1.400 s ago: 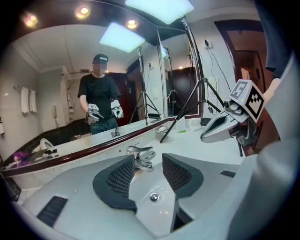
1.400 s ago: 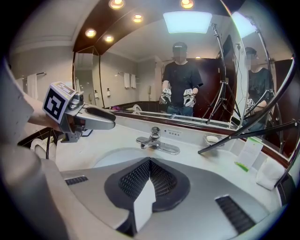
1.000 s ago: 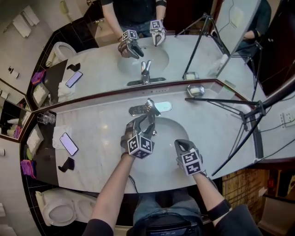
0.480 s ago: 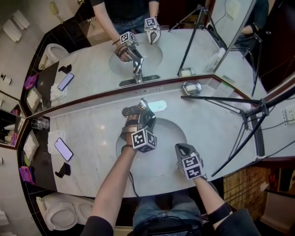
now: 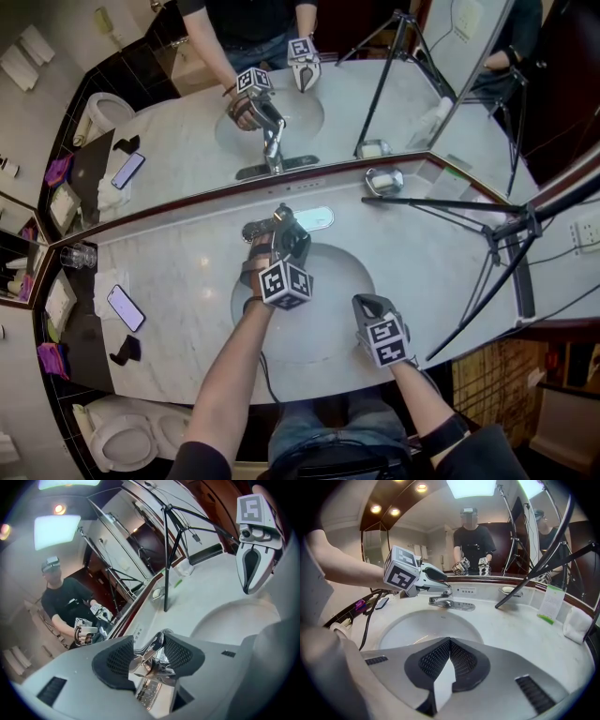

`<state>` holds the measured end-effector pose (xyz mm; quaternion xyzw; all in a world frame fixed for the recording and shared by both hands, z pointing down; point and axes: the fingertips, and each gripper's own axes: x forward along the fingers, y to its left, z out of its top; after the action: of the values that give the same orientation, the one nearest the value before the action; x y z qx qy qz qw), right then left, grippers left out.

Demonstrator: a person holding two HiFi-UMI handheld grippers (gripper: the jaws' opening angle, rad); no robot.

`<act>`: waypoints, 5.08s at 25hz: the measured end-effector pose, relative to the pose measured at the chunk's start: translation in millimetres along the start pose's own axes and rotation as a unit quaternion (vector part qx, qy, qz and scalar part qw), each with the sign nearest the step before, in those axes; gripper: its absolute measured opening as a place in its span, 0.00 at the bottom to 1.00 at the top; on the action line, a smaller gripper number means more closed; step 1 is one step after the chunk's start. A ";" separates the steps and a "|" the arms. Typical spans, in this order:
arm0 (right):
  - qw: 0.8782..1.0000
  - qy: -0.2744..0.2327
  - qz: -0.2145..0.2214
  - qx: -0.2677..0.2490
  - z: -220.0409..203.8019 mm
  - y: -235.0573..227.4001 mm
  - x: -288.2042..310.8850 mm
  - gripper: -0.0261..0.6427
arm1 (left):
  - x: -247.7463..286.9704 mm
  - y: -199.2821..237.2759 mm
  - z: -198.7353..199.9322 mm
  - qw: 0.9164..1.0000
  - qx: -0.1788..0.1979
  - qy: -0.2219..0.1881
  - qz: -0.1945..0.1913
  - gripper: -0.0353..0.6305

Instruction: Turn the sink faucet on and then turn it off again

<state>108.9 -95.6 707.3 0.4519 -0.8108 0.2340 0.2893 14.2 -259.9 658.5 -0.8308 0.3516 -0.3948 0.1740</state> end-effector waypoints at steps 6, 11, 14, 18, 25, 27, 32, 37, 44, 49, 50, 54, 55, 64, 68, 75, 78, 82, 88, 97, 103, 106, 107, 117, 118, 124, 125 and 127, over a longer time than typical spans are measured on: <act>1.000 -0.001 0.000 0.000 2.2 -2.3 -1.9 0.06 | -2.6 20.1 4.0 0.999 -0.033 -0.006 0.008 0.35; 1.000 -0.006 0.000 -0.002 9.9 0.8 -1.0 0.06 | -3.8 25.3 3.8 0.999 -0.045 -0.008 -0.002 0.35; 1.000 -0.008 0.001 -0.003 13.3 0.6 -0.9 0.06 | -1.2 25.6 1.5 0.998 -0.054 -0.009 -0.014 0.35; 1.000 -0.008 0.000 -0.003 15.4 -1.1 -0.1 0.06 | 2.7 33.6 -5.2 0.996 -0.086 -0.011 -0.026 0.35; 1.000 -0.012 0.001 0.000 19.5 -3.3 0.3 0.06 | 3.7 40.6 -5.8 0.992 -0.119 -0.012 -0.032 0.35; 1.000 -0.012 0.001 0.001 18.3 -1.3 -1.6 0.06 | 2.6 39.9 -5.7 0.993 -0.118 -0.009 -0.030 0.35; 1.000 -0.010 0.005 0.000 13.8 4.6 -4.4 0.06 | -3.8 38.4 -7.6 0.995 -0.101 -0.001 -0.021 0.33; 1.000 -0.013 0.010 -0.005 15.3 13.2 -9.2 0.06 | -26.0 34.0 -11.7 0.995 -0.098 0.007 -0.008 0.30; 0.999 -0.022 0.018 -0.021 30.4 27.9 -19.7 0.06 | -81.2 35.8 -27.3 0.987 -0.158 0.018 0.026 0.16; 0.999 -0.033 0.023 -0.035 44.9 40.6 -29.9 0.06 | -133.7 41.0 -32.7 0.968 -0.247 0.007 0.052 0.06; 0.998 -0.035 0.023 -0.037 47.9 42.2 -32.0 0.06 | -143.9 41.2 -33.6 0.962 -0.266 0.003 0.055 0.06; 0.998 -0.044 0.022 -0.046 58.5 46.7 -39.4 0.06 | -183.8 41.2 -35.0 0.945 -0.319 -0.007 0.064 0.05; 0.998 -0.046 0.022 -0.048 60.7 47.7 -41.4 0.06 | -193.1 39.5 -36.9 0.940 -0.334 -0.008 0.066 0.05; 0.997 -0.056 0.009 -0.055 68.6 48.6 -68.1 0.06 | -264.0 2.3 -75.7 0.884 -0.460 -0.020 0.078 0.05; 0.997 -0.058 0.005 -0.056 67.3 48.5 -73.2 0.07 | -282.8 -12.3 -91.5 0.871 -0.484 -0.024 0.084 0.05; 0.997 -0.053 0.002 -0.055 61.0 51.1 -78.6 0.06 | -299.1 -30.4 -109.4 0.872 -0.477 -0.010 0.105 0.05; 0.997 -0.051 0.002 -0.056 59.1 51.3 -77.3 0.06 | -299.9 -35.2 -114.0 0.874 -0.472 -0.002 0.111 0.05; 0.997 -0.050 0.005 -0.055 59.8 51.5 -72.3 0.06 | -296.0 -33.7 -118.9 0.877 -0.465 0.011 0.117 0.05; 0.997 -0.048 0.006 -0.056 63.7 51.2 -66.9 0.06 | -281.9 -22.8 -115.1 0.887 -0.447 0.016 0.118 0.06; 0.998 -0.046 0.005 -0.050 73.4 41.7 -46.1 0.06 | -225.9 4.9 -84.3 0.918 -0.388 0.012 0.082 0.14; 0.998 -0.041 0.004 -0.051 80.3 34.8 -33.0 0.06 | -175.5 23.0 -51.9 0.945 -0.323 0.000 0.046 0.21; 0.998 -0.039 0.005 -0.052 86.0 32.0 -25.1 0.06 | -146.1 26.2 -44.3 0.954 -0.299 -0.005 0.034 0.24; 0.998 -0.039 0.005 -0.052 87.8 31.0 -22.5 0.06 | -137.5 26.4 -41.4 0.957 -0.290 -0.003 0.027 0.24; 0.998 -0.035 0.011 -0.046 88.9 21.6 5.4 0.06 | -58.4 25.6 -14.4 0.988 -0.153 0.013 -0.020 0.31; 0.998 -0.034 0.013 -0.045 86.8 20.7 8.1 0.06 | -52.0 25.4 -12.1 0.990 -0.141 0.014 -0.023 0.31; 0.999 -0.029 0.020 -0.033 69.3 13.2 22.3 0.06 | -19.4 19.1 -10.1 0.996 -0.084 0.022 -0.034 0.33; 0.999 -0.026 0.021 -0.031 65.2 11.6 23.7 0.06 | -15.1 16.5 -10.5 0.996 -0.075 0.023 -0.036 0.34; 0.999 -0.022 0.021 -0.027 56.9 8.3 25.9 0.06 | -7.6 10.8 -10.4 0.998 -0.053 0.023 -0.039 0.33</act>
<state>76.1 -143.5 682.8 0.4318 -0.8323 0.2082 0.2785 -2.1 -262.0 654.8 -0.8427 0.3432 -0.4010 0.1062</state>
